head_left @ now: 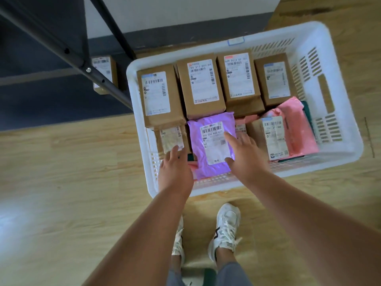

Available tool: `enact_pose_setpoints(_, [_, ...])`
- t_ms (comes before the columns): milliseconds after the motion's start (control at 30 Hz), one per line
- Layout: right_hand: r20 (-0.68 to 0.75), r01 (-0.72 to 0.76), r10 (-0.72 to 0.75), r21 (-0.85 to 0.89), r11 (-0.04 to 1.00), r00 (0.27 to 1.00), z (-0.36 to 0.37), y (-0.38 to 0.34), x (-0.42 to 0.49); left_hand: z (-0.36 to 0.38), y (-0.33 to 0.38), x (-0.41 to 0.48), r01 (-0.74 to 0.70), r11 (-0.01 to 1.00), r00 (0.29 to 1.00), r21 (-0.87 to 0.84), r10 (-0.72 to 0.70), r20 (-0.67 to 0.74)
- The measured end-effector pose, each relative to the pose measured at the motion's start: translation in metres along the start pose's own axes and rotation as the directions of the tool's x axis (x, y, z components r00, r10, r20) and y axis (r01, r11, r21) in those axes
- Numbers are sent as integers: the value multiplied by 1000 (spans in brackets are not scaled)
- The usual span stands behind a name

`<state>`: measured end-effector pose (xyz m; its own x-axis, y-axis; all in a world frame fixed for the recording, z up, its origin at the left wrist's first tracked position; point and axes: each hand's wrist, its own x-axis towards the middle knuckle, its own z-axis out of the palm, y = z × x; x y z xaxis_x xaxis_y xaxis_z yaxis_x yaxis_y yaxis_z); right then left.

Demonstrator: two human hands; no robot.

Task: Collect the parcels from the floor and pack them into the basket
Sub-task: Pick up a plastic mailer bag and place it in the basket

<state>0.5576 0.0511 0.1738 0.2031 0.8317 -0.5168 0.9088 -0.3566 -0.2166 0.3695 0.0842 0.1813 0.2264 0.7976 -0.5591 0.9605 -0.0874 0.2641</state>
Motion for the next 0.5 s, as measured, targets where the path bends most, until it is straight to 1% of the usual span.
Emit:
enact_pose_setpoints(67, [-46,68,-70,-46,997,997,-11,-8,13,-14,-2,17,-22,999,996,43,26,-86])
enact_pose_setpoints(133, [-71,116,-121,-71,991,990,-24,-16,34,-26,-5,40,-38,997,989,62,46,-137])
enact_pose_setpoints(200, [-83,112,-117,-54,992,990,-32,-24,63,-33,-7,63,-33,996,986,82,46,-161])
enact_pose_setpoints(300, [-22,53,-53,2,999,998,-34,-39,103,-35,-10,90,3,990,986,143,21,-166])
enact_pose_setpoints(367, [48,50,-48,-43,998,998,-32,-53,116,-34,-13,100,30,992,987,125,-9,-159])
enact_pose_setpoints(500, [69,64,-51,-199,978,996,-24,-54,119,-26,-14,109,18,995,990,97,-4,-139])
